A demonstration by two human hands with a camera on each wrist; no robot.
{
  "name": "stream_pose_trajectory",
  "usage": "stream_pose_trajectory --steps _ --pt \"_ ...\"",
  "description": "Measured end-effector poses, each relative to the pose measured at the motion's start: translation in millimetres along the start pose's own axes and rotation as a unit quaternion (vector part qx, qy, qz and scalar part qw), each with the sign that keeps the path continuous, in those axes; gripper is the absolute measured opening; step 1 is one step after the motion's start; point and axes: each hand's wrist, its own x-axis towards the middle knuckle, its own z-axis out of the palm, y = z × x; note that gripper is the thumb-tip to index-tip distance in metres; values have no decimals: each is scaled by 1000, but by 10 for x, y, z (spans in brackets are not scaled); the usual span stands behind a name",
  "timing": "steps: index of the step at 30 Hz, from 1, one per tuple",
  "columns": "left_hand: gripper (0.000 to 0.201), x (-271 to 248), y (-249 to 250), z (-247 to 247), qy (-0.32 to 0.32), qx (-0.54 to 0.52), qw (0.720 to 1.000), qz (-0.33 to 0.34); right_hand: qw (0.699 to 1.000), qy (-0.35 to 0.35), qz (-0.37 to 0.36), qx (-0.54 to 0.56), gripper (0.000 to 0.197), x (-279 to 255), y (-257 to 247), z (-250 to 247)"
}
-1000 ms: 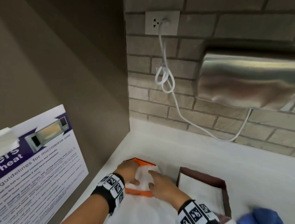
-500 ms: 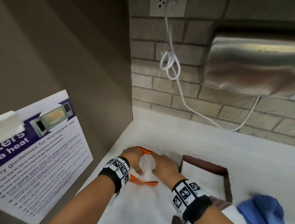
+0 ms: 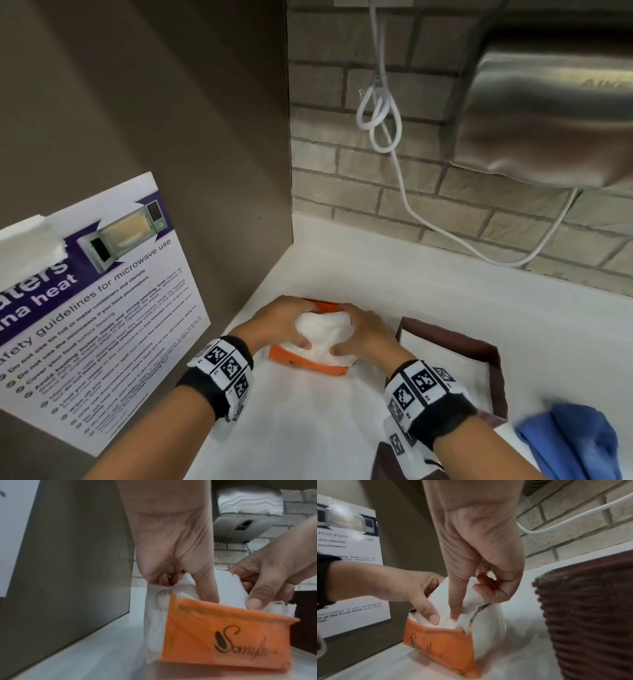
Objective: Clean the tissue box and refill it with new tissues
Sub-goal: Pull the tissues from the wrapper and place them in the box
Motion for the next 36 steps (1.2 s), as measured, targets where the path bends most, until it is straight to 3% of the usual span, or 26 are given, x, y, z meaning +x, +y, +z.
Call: stream_pose_trajectory --steps 10,14,21,26,30,33,36 --pt "62 -77 43 20 69 103 992 25 999 14 -12 35 71 -16 121 -55" --pt "39 -91 70 -16 52 182 982 24 998 44 -24 46 55 -24 120 -24" --pt "40 -80 0 -100 52 176 983 30 996 69 -38 38 45 14 146 7" --pt "48 -86 -154 -154 41 90 995 -30 986 80 -62 135 50 -27 241 -61" --pt "49 -102 -211 -205 64 -33 997 -39 965 92 -57 240 43 -31 296 -86" --pt "48 -134 -217 -242 95 -164 981 -38 936 89 -34 338 57 -19 330 -95" --pt "45 -164 -187 -247 114 -302 946 -19 914 85 -36 395 68 0 350 -92"
